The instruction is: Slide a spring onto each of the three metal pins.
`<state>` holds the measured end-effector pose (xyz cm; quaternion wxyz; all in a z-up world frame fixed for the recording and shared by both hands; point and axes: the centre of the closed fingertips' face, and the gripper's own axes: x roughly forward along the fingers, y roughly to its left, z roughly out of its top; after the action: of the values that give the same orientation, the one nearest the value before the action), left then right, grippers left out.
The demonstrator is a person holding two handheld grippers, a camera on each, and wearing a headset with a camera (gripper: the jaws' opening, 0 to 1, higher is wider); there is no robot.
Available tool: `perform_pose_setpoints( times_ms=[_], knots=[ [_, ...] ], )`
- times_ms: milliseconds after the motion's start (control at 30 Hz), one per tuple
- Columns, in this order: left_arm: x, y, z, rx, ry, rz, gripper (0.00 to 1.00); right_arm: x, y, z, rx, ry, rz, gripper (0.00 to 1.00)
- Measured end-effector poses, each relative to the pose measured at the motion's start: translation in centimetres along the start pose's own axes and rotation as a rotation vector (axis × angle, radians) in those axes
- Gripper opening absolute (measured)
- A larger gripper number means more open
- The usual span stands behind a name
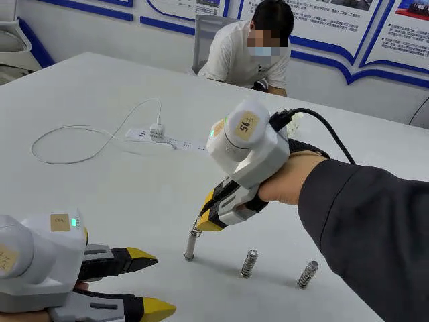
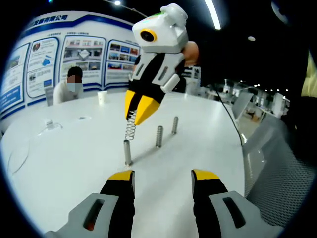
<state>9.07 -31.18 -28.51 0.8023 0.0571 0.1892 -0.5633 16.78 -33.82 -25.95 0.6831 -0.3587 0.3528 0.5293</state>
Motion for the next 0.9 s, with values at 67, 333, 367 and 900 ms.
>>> perform_pose_setpoints(
  times_ms=[67, 333, 367, 900],
  knots=[
    [-0.1, 0.1, 0.0, -0.001, -0.001, 0.002, 0.47, 0.2, -0.1, 0.0, 0.003, 0.002, 0.002, 0.12],
    [-0.3, 0.4, -0.1, -0.007, 0.0, 0.007, 0.46, 0.7, -0.4, -0.2, 0.008, 0.013, 0.008, 0.12],
    [-0.3, 0.4, -0.2, -0.007, 0.002, 0.008, 0.46, 0.9, -0.4, -0.3, 0.006, 0.016, 0.009, 0.12],
    [-0.7, 0.8, -0.6, -0.018, 0.003, 0.015, 0.46, 3.1, -0.1, -1.0, 0.009, 0.067, 0.047, 0.12]
  ],
)
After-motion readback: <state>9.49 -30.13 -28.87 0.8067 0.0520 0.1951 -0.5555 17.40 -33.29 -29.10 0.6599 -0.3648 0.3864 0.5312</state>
